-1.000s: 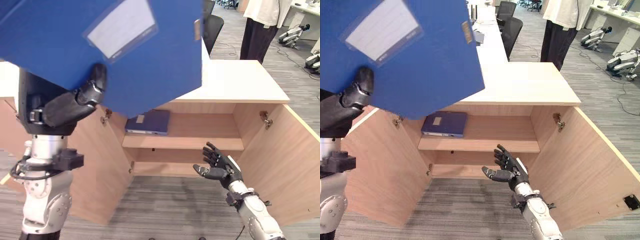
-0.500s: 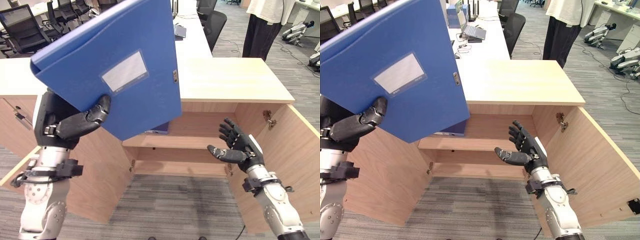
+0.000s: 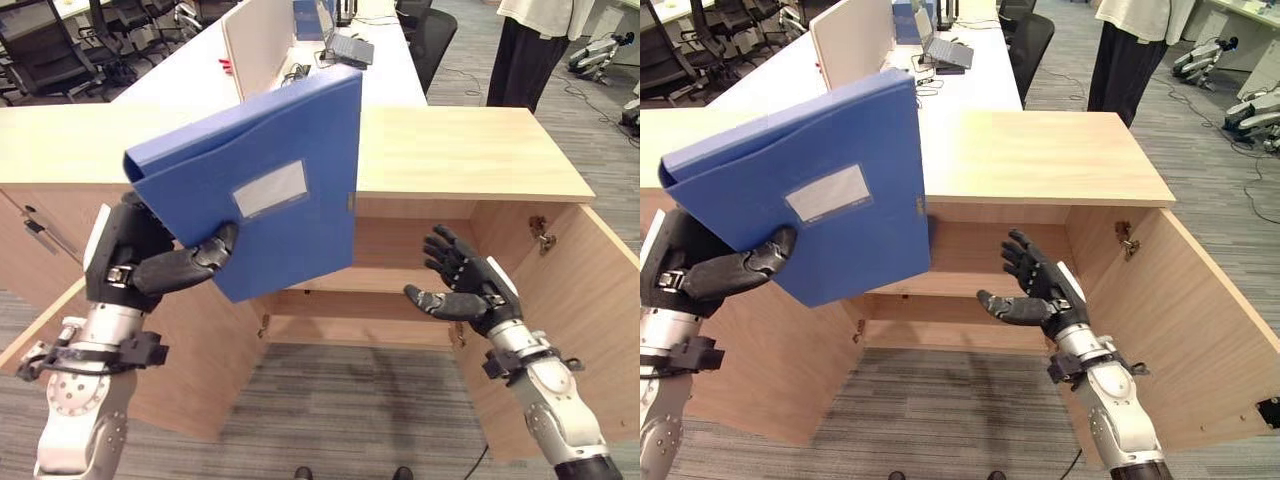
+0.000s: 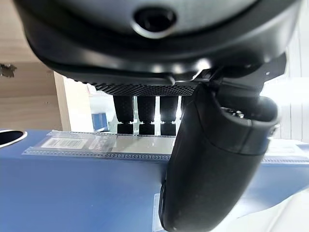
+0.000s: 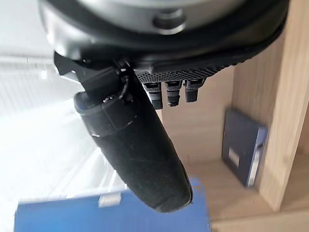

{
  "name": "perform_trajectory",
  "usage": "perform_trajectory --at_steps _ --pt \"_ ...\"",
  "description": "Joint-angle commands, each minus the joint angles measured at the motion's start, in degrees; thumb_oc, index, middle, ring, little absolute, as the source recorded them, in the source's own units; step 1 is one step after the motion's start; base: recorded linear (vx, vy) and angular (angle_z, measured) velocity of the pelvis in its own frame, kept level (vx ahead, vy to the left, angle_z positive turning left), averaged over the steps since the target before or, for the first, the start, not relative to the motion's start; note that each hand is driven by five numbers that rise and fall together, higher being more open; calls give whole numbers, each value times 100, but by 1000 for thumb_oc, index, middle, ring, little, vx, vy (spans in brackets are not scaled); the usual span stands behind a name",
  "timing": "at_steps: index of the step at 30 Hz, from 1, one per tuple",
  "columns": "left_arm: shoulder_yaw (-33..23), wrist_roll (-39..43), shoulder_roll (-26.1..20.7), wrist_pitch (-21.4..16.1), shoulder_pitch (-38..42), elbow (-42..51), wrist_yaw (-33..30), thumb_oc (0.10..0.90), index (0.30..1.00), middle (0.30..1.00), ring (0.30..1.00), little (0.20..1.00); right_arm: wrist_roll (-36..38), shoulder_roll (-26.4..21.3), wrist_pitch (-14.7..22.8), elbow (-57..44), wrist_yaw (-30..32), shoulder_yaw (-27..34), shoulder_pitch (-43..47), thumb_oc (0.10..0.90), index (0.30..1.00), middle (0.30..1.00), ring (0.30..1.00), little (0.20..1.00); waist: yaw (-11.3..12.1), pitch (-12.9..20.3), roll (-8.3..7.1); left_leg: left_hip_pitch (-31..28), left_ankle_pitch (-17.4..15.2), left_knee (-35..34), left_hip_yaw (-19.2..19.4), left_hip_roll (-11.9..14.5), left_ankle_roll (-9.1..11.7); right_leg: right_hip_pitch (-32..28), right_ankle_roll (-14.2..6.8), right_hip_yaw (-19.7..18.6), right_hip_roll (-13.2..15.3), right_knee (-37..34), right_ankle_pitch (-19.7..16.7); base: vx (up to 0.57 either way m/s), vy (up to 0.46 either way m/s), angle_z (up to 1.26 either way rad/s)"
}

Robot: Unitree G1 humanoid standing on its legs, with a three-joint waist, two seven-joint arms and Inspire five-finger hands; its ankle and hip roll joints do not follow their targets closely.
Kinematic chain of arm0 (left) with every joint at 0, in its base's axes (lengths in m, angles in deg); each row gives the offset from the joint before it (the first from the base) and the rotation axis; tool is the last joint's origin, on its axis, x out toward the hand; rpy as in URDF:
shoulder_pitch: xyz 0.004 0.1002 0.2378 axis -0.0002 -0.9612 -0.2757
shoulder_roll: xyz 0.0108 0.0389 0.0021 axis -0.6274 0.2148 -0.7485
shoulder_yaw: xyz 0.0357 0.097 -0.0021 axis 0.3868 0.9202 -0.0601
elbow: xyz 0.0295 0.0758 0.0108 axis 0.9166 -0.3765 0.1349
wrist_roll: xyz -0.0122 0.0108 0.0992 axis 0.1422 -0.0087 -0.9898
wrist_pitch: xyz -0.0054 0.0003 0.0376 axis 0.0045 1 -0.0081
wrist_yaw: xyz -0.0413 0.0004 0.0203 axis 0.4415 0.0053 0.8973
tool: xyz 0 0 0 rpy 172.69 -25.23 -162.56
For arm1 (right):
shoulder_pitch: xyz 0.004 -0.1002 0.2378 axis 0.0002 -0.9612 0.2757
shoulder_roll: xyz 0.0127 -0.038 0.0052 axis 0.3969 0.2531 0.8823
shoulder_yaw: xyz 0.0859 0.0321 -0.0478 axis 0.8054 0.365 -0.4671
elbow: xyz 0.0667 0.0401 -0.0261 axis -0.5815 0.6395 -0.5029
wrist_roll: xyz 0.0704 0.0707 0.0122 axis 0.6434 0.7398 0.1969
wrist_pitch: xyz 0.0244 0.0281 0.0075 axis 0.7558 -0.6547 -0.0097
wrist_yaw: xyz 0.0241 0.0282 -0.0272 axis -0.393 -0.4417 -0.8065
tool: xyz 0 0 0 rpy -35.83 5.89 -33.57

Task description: Put the empty folder in the office cabinet

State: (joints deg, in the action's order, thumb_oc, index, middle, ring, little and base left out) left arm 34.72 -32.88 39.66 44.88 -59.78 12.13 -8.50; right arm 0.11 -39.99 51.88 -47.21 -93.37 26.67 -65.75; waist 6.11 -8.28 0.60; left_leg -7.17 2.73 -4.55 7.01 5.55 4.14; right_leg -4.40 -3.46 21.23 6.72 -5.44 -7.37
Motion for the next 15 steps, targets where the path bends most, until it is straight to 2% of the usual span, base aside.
perform_trajectory --at_steps 1,15 --pt "-21 1 -147 -411 638 198 124 400 300 300 300 300 130 131 398 -792 -184 -133 945 800 900 900 900 900 -149 265 -151 54 -366 -45 -355 151 198 -720 -634 -28 516 45 934 0 0 0" --pt "831 12 43 -161 970 446 581 400 300 300 300 300 199 490 281 -707 -368 -798 1448 800 900 900 900 900 -175 253 -164 57 -370 -45 -301 170 198 -696 -628 -49 539 44 913 0 0 0"
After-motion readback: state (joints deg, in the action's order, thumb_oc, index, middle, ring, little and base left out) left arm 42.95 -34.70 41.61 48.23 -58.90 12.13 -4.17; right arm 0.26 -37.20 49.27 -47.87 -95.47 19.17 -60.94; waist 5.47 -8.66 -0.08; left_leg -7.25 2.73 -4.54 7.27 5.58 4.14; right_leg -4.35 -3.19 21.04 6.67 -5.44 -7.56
